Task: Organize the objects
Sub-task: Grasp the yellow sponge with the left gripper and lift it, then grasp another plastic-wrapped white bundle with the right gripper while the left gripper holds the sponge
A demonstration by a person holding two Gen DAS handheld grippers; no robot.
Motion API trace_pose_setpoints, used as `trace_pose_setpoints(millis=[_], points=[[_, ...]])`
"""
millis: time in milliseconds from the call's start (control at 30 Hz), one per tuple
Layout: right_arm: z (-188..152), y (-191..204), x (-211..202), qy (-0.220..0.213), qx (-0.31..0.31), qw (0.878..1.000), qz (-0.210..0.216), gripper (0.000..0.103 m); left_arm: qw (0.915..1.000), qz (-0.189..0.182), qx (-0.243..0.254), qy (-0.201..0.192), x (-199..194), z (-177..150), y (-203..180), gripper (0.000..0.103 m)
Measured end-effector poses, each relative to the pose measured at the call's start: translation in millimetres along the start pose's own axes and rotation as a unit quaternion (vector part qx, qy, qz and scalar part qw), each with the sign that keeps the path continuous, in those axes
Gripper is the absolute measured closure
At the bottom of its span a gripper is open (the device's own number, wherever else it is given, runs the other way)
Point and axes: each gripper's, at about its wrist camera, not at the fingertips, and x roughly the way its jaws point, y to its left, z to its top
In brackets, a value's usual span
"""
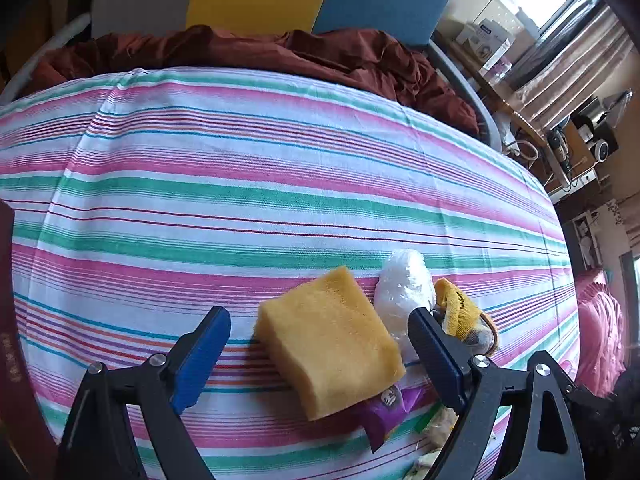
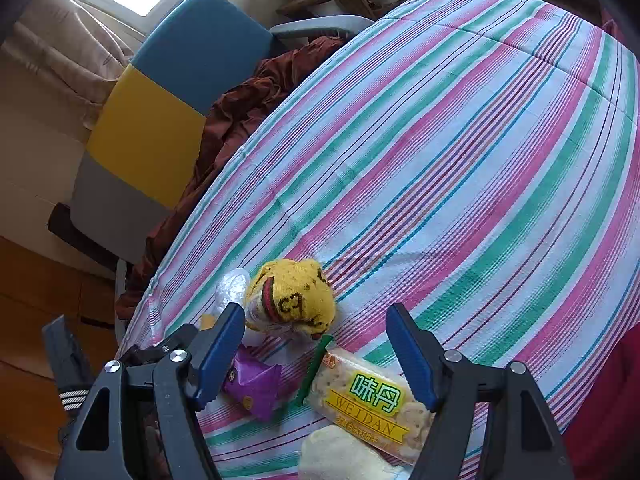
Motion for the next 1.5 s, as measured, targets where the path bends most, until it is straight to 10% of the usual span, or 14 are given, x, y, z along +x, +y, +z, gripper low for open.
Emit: trace_pose_setpoints(millis=[267,500,667,1167,1300,1500], points=[[1.1,-3.6,1.7,0.003,0.011,1.000,0.003,0.029,0.9991,-0.010,0.034,-0.021,-9.2,-14.3,18.4,0.043],[1.6,-4.5,1.5,0.000,0.011,1.000,-0.008,0.029,0.9946,0.019,0.091,-0.046,-37.3,-62.2,46.6,0.044],[3.1,-9.0,-1.7,-0.007,0.022,1.000,-0.010,0.029,0.9763,0.064,0.182,-0.098,-39.1,-111.3,29.9,0.044],[4.0,-3.9,-1.1,-0.008,0.011,1.000,-0.014,0.029,0.9691,0.053,0.187,-0.151,-24.8,-120.1,37.7,0.044],[-5.9,36.7,-25.3,-0.069,-0.096,0.993,0.011,0.039,0.9694,0.046,0.185,-0.155,-24.9,-120.8,38.9,0.044],[-27.8,93.0,10.9,0.012,-0.211,0.977,0.022,0.065,0.9702,0.036,0.180,-0.158,-26.5,-122.8,41.3,0.044]])
